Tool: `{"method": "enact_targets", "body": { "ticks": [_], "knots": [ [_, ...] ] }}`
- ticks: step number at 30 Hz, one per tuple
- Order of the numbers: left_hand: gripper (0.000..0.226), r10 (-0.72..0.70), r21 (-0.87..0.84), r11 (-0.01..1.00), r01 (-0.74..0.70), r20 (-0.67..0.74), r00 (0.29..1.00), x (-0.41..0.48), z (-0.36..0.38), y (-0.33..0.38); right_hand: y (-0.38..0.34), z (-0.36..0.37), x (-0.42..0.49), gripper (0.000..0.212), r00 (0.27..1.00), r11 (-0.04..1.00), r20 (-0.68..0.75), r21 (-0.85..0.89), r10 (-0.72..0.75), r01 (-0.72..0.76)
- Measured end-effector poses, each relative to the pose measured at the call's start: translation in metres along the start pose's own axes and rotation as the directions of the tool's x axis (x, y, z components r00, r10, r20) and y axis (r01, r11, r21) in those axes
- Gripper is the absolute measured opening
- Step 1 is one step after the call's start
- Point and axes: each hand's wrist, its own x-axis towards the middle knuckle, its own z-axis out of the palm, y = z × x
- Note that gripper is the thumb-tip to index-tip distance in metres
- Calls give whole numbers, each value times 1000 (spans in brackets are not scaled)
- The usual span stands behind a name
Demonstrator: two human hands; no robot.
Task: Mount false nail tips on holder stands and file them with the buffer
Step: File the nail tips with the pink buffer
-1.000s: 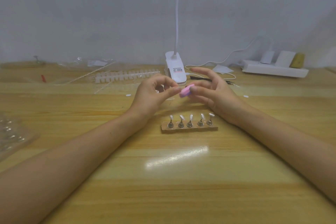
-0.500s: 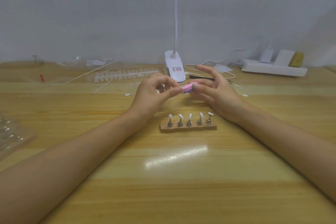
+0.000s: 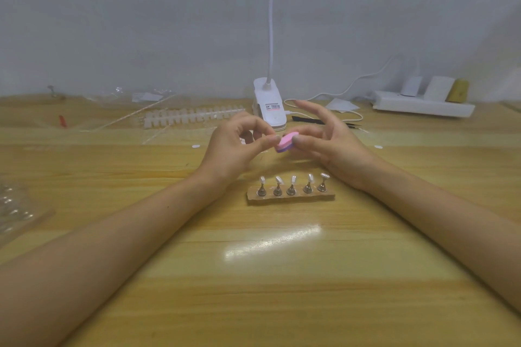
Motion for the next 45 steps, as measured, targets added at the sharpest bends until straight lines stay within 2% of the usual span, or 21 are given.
{"method": "enact_targets", "body": {
  "ticks": [2,4,9,12,13,16,17,20,24,27,28,31,34,36,38,42,45],
  "knots": [
    [13,13,5,1000,-13,11,1000,-1,0,0,-1,0,1,64,999,1000,37,4,11,-11],
    [11,24,7,1000,-24,7,1000,-1,0,0,-1,-1,1,64,1000,999,6,38,11,-11],
    [10,76,62,995,-77,15,997,-1,0,2,1,4,-2,72,996,998,90,-60,15,-9],
    [9,75,72,994,-77,30,997,-2,0,4,0,1,1,73,997,1000,-71,15,-10,11],
    [8,75,68,995,-76,23,997,-2,-1,5,0,0,1,74,997,1000,-81,22,-4,6],
    [9,73,66,995,-73,9,997,-1,0,5,-2,3,-2,74,995,998,80,-41,57,-54],
    [9,73,70,995,-73,16,997,-2,0,5,-2,5,-2,73,994,998,94,-41,60,-57],
    [10,67,71,995,-69,22,997,-2,1,5,-2,1,0,68,999,999,-25,38,31,-30],
    [11,76,81,994,-77,22,997,-2,0,6,-3,6,-1,77,998,999,45,-11,54,-53],
    [10,77,84,993,-80,40,996,-2,1,7,-3,3,0,74,997,998,-61,55,37,-34],
    [10,75,83,994,-78,36,997,-2,1,7,-3,2,0,74,998,997,-55,60,40,-37],
    [11,78,83,993,-80,31,996,-3,0,8,-3,6,-2,77,997,999,52,-5,49,-48],
    [12,100,76,991,-106,77,992,-4,1,10,-1,3,0,72,997,998,-77,57,27,-23],
    [10,99,83,991,-105,75,992,-4,1,11,-2,0,0,69,997,997,-69,71,36,-31],
    [11,97,85,991,-105,84,992,-4,1,11,-3,1,0,67,998,998,-35,49,43,-41],
    [14,62,62,996,-69,106,992,-4,2,11,-1,-3,-2,54,989,999,-146,-37,-9,4],
    [13,-64,-58,996,69,88,994,-3,-1,12,-10,-14,-6,35,993,930,-108,-366,-40,-3]
  ]
}}
